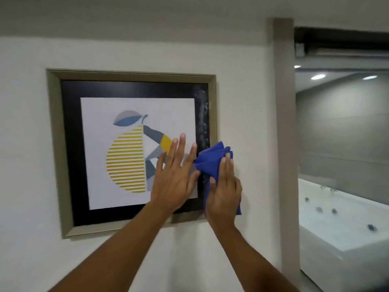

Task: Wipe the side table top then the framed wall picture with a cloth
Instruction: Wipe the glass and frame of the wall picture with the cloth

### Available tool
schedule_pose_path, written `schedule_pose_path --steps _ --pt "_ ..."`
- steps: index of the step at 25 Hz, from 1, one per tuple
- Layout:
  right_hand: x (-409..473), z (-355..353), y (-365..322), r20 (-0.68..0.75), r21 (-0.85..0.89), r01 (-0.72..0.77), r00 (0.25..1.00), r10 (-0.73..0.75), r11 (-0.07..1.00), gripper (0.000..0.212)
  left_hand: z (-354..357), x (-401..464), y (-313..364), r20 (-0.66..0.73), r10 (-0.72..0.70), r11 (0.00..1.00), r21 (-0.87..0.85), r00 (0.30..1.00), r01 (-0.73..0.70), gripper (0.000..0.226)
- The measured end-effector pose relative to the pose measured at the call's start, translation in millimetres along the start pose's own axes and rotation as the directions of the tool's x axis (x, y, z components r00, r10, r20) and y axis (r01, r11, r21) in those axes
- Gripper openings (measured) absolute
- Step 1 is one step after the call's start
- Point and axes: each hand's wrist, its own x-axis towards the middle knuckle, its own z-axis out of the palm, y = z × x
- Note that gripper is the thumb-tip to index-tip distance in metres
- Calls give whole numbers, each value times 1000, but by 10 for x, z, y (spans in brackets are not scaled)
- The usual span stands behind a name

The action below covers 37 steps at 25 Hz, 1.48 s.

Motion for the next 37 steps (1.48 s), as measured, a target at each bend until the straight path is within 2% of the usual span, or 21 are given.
schedule_pose_path --steps 2,4,7,12,14,17,19,21,23,25,28,30,32,37 --pt "-117 309 -81 129 -101 59 991 -46 993 60 42 -32 -322 94 -64 996 65 994 58 69" --pt "-345 554 6 245 -145 31 969 5 989 63 151 -189 -553 146 -75 989 135 986 55 71" --pt "-667 760 268 233 -206 10 972 39 978 69 378 -380 -717 117 2 978 209 993 -27 74" --pt "-688 827 319 235 -222 29 972 25 975 68 539 -410 -800 46 52 964 259 998 -62 78" --pt "-353 857 198 199 -191 55 980 -16 980 66 598 -423 -832 -4 69 963 261 998 -66 79" --pt "734 913 -130 158 -113 133 981 -114 985 65 626 -433 -840 -60 102 961 265 993 -83 79" --pt "1470 953 -395 89 -103 117 990 -108 988 63 638 -433 -849 -81 103 962 263 991 -78 78" --pt "1791 1019 -479 36 -120 115 993 -111 986 61 658 -449 -857 -98 104 962 263 990 -75 78" --pt "1617 1068 -343 14 -123 134 991 -134 983 61 687 -451 -858 -105 109 962 261 989 -78 78" --pt "984 1046 -135 14 -128 131 991 -130 983 62 705 -453 -867 -111 117 958 273 987 -83 78" --pt "-264 925 204 117 -197 112 989 -91 974 64 681 -449 -845 -101 107 954 290 989 -74 80" --pt "-544 863 313 164 -180 93 984 -64 979 65 655 -439 -836 -94 100 955 289 991 -69 80" --pt "-200 883 233 168 -186 91 984 -60 978 67 649 -446 -828 -92 90 958 280 992 -61 80" --pt "1691 925 -386 113 -192 121 989 -100 974 64 651 -451 -848 -98 106 959 273 990 -76 77"
